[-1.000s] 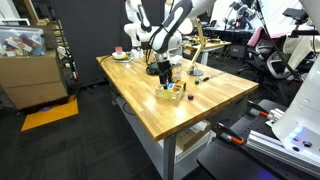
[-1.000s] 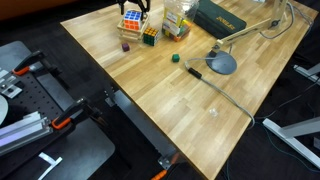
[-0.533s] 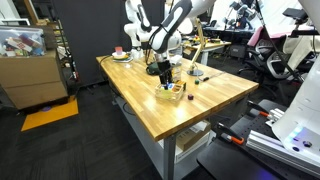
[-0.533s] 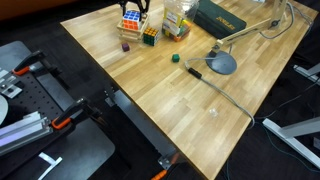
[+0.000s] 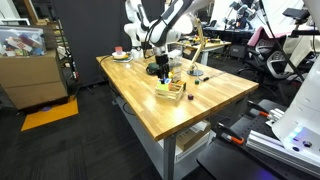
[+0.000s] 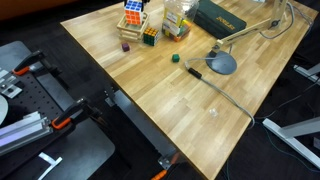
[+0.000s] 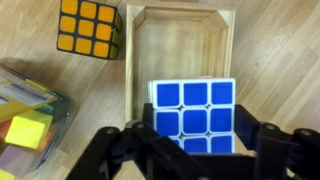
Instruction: Remove the Rubik's cube from the wooden crate
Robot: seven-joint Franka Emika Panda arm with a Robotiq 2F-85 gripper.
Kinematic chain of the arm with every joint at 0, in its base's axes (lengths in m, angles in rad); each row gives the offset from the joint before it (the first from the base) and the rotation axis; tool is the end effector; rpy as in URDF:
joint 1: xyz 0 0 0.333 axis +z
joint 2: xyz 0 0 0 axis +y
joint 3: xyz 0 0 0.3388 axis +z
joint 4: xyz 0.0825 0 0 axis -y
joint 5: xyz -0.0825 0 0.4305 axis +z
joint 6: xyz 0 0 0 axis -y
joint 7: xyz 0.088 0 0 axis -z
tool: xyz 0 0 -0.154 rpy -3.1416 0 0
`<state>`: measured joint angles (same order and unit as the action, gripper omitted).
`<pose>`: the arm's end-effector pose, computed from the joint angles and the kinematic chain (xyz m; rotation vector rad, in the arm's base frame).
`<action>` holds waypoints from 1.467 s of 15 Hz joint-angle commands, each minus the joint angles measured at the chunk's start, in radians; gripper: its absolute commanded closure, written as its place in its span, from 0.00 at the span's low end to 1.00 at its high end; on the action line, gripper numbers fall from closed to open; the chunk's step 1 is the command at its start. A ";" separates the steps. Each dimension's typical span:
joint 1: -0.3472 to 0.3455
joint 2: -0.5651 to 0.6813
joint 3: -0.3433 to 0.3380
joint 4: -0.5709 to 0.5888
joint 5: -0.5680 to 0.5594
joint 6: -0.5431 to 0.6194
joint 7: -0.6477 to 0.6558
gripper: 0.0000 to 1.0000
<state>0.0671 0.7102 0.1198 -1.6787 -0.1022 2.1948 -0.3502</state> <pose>0.6855 0.1191 0.1130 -2.9780 -0.8941 0.2909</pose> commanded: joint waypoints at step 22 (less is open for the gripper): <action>-0.054 -0.550 -0.228 -0.738 0.040 0.283 0.830 0.47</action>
<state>0.0129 0.2046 -0.0888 -2.3365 -0.0539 2.3705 0.3664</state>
